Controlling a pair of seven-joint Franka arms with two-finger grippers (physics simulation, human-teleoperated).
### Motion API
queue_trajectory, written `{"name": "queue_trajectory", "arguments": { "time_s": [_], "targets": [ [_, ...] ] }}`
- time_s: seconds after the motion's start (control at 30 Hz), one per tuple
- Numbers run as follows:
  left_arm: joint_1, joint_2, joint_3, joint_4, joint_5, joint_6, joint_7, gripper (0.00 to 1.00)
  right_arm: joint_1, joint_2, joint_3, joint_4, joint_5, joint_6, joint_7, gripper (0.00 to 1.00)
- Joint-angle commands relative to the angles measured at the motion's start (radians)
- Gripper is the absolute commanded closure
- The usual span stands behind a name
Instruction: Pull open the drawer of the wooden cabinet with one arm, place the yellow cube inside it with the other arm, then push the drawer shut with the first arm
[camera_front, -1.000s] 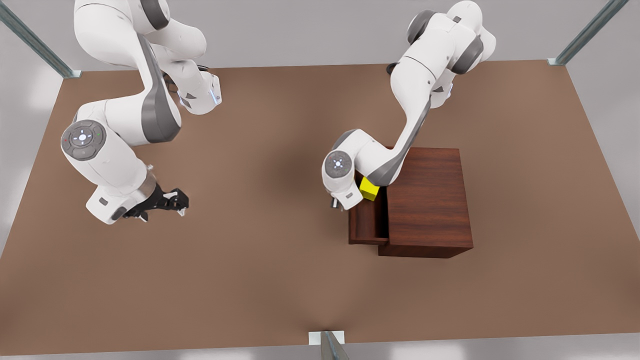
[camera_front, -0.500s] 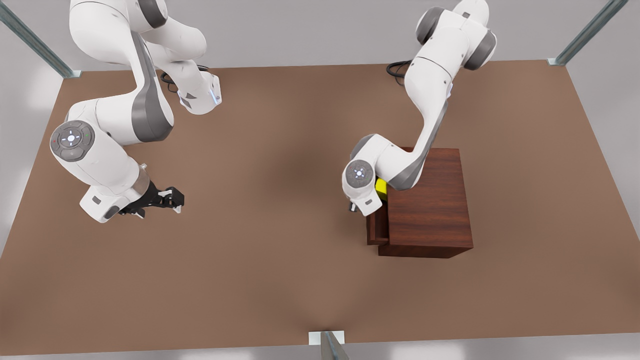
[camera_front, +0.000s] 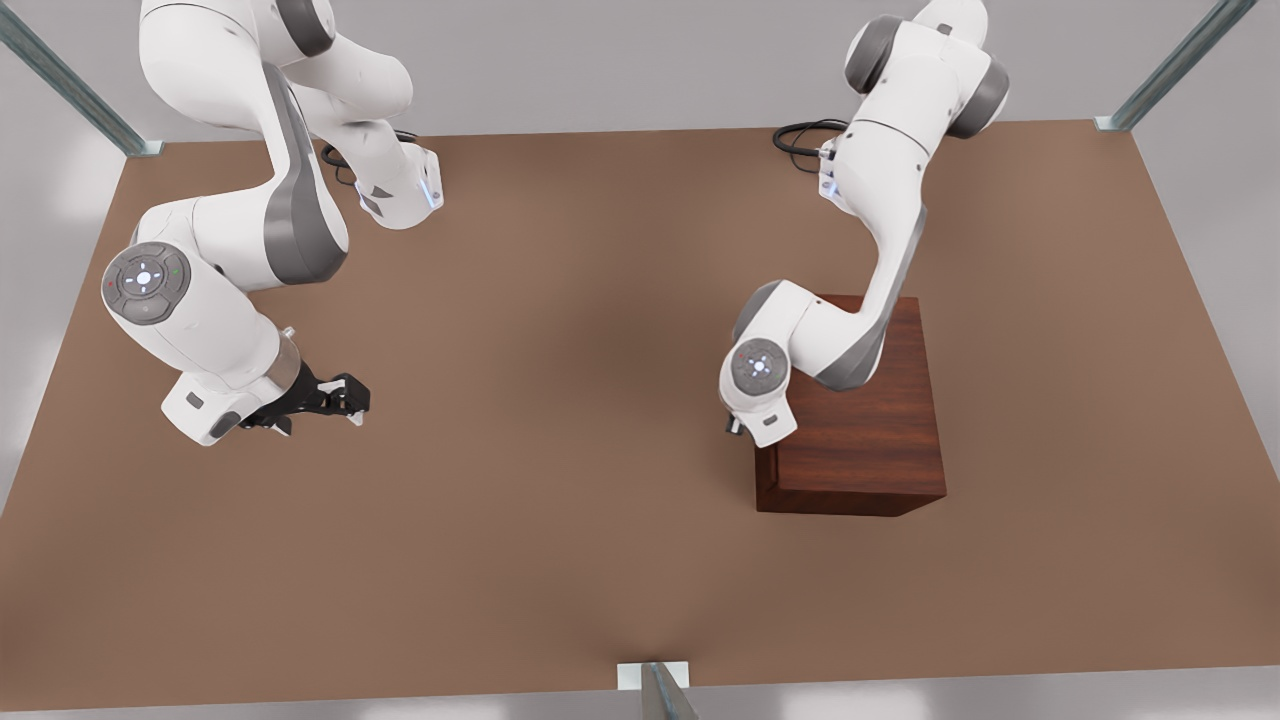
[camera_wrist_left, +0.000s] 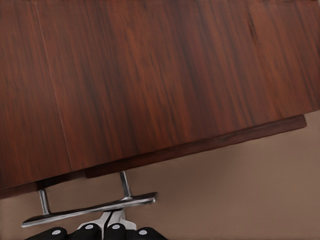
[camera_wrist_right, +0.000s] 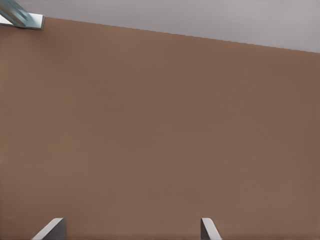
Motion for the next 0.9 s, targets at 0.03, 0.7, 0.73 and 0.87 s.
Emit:
{"name": "queue_trajectory", "arguments": {
  "time_s": [0.03,0.7,0.73,0.87],
  "targets": [
    [0.006,-0.001,0.000,0.000,0.000,-0.006,0.120,0.79,0.000,-0.001,0.000,0.002,0.001,0.001,0.000,0.00],
    [0.433,-0.348,-0.003,0.191,-0.028,-0.362,1.744,0.00,0.003,0.000,0.000,0.005,-0.001,0.001,0.001,0.00],
    [0.425,-0.358,-0.006,0.181,-0.028,-0.362,1.743,0.00,0.005,-0.001,0.000,0.005,-0.002,0.001,0.001,0.00],
    [0.411,-0.365,-0.017,0.181,-0.028,-0.360,1.744,0.00,0.003,0.000,0.000,0.006,-0.001,0.002,0.001,0.00]
  ]
}}
